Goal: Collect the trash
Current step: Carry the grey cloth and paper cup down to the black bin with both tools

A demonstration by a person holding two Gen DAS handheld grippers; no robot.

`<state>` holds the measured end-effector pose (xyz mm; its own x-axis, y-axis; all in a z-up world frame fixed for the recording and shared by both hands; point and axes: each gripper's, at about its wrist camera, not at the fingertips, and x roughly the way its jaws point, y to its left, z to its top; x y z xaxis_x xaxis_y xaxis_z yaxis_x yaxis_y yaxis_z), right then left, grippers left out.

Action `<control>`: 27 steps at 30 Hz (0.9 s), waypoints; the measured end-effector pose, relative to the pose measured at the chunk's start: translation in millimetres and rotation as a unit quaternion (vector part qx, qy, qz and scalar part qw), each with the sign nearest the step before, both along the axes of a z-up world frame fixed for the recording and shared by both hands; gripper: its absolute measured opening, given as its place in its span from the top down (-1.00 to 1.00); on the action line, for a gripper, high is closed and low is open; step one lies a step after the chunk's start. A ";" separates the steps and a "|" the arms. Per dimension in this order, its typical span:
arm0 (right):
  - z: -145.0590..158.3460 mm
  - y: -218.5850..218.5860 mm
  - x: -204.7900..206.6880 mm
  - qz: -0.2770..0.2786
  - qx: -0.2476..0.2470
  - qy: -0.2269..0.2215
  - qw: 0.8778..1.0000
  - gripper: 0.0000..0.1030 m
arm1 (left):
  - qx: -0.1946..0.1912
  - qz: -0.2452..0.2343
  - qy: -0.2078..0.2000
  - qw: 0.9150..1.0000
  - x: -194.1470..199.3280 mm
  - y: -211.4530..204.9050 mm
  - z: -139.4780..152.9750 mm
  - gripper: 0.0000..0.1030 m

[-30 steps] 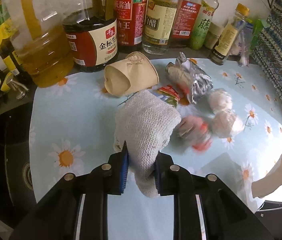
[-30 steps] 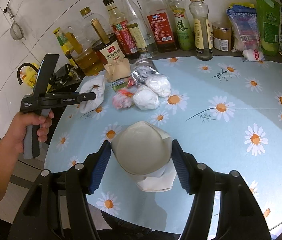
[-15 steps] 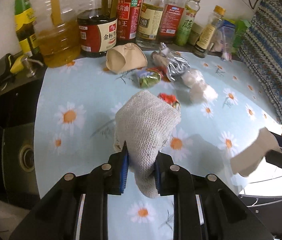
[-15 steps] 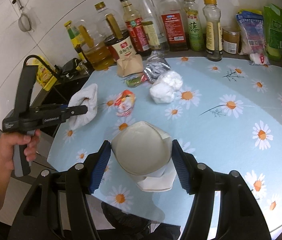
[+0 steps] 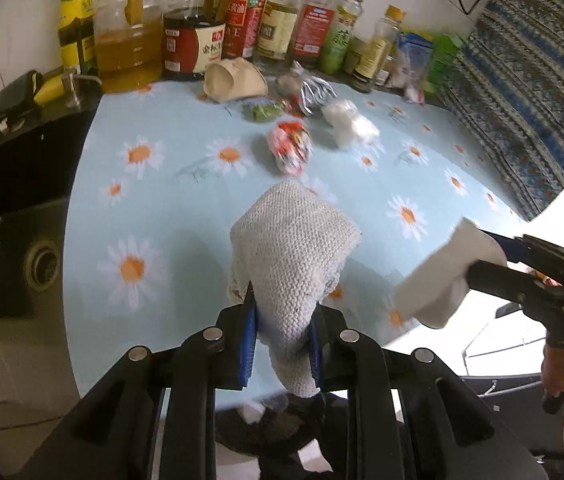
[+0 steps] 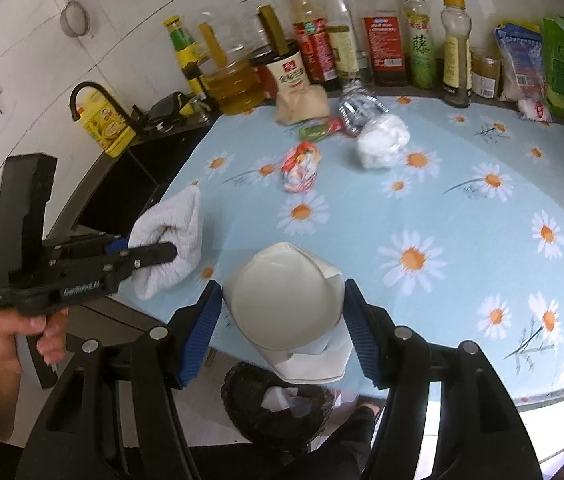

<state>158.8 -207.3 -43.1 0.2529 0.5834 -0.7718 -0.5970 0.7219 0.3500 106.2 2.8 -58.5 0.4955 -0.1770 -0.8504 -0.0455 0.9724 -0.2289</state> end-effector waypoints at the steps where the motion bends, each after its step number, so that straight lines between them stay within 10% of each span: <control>1: -0.8 1.3 -3.5 0.001 0.000 0.002 1.000 -0.19 | -0.002 -0.001 0.001 1.000 -4.9 -1.0 -1.1 0.61; 27: -59.4 33.9 -87.7 0.029 -0.026 0.080 0.996 -0.20 | -0.063 -0.001 0.089 0.994 -124.7 -8.5 -65.7 0.61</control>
<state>71.1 -173.4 -102.5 0.0919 0.5514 -0.8292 -0.5774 0.7080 0.4068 -18.5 -5.7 -124.2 0.3383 -0.2886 -0.8957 -0.0951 0.9365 -0.3376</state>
